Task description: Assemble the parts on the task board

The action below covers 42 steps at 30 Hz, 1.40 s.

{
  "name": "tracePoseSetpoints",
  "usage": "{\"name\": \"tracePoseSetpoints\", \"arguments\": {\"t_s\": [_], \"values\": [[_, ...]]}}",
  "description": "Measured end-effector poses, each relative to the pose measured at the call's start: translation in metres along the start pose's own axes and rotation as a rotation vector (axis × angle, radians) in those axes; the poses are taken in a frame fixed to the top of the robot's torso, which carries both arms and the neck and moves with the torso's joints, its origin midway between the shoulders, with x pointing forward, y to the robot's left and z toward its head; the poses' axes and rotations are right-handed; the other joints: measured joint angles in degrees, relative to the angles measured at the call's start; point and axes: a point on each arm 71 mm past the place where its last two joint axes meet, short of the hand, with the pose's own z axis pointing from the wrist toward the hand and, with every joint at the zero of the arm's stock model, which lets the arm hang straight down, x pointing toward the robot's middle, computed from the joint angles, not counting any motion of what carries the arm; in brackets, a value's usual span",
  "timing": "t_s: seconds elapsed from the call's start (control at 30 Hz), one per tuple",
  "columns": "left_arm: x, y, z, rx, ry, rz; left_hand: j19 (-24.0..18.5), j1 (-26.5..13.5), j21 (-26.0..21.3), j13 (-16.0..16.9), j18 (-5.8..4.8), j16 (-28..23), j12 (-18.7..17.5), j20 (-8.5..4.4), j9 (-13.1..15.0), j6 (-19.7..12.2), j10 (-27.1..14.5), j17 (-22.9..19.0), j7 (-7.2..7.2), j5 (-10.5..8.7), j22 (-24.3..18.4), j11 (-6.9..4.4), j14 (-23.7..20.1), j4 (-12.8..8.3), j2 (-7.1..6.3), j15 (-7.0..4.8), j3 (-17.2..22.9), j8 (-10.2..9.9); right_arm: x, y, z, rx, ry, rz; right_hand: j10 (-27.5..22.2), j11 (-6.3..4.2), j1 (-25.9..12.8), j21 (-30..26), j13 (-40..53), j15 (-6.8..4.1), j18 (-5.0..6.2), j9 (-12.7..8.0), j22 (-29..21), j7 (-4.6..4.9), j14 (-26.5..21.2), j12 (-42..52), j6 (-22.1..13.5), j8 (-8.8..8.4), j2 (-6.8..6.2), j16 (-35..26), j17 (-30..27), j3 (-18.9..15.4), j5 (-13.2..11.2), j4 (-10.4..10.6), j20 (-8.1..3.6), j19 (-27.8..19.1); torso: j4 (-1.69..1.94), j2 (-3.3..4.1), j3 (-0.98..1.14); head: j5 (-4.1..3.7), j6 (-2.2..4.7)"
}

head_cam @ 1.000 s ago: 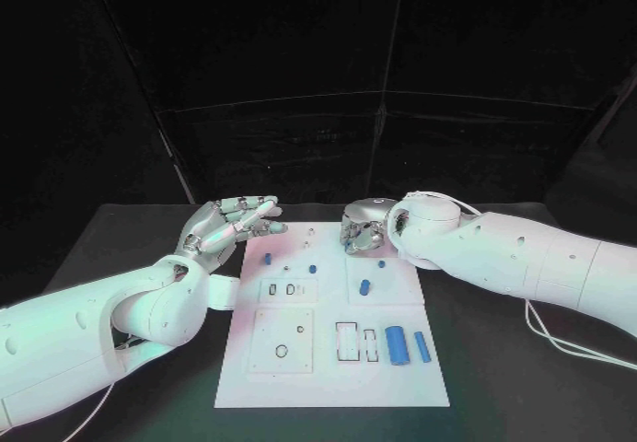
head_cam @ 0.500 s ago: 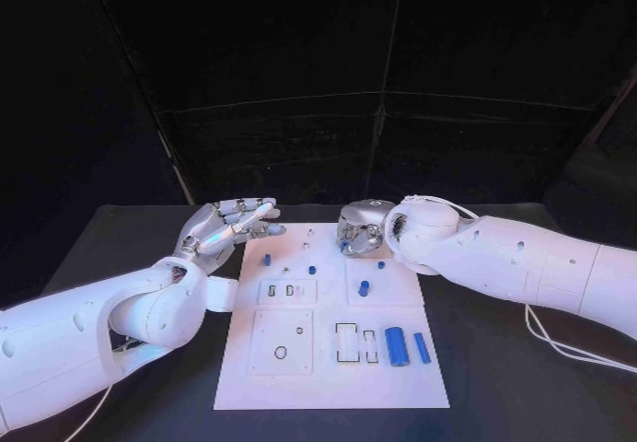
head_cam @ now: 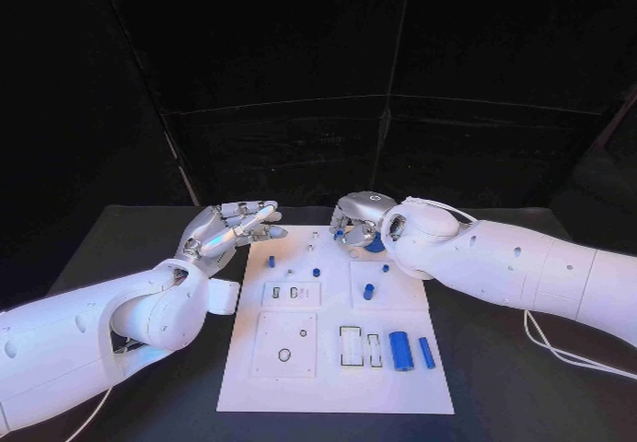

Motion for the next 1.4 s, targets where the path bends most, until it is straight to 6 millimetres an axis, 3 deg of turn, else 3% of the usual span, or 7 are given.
{"name": "tracePoseSetpoints", "arguments": {"t_s": [0.53, 1.4], "values": [[0.001, -0.001, 0.000, 0.001, 0.004, -0.001, 0.0, 0.0, -0.4, 0.0, -0.01, -0.2, 0.0, 0.00, 0.0, 0.2, 0.0, 0.0, 0.20, 0.00, -0.1, 0.00, 0.0, -0.2, 0.00, 0.00, 0.2, -0.2, 0.000, 0.013, 0.024, -0.021, -0.073, -0.005, 0.0, 0.00, 0.2, 0.2, 0.0, 0.00, 0.01, 0.0, 0.4, 0.00, 0.0, -0.2, 0.0, 0.00, -0.23, 0.3, 0.4, 0.4, 0.0, 0.0, 0.00, 0.0, -0.01, 0.23, 0.07, 0.80, 0.08], [0.005, -0.002, 0.002, 0.003, 0.012, -0.004, 0.0, 0.0, -0.4, 0.0, -0.01, -0.2, 0.0, 0.00, 0.0, 0.2, 0.0, 0.0, 0.20, 0.00, -0.1, 0.00, 0.0, -0.3, 0.00, 0.00, 0.0, -0.2, 0.007, 0.026, 0.039, -0.046, -0.053, -0.007, 0.0, 0.00, -0.1, 0.4, 0.0, 0.00, 0.01, 0.0, 0.5, 0.00, 0.0, -0.4, 0.0, 0.00, -0.54, 0.5, 0.5, 0.8, -0.3, 0.4, 0.00, 0.0, 0.00, 0.47, 0.10, 1.13, -0.36]]}}
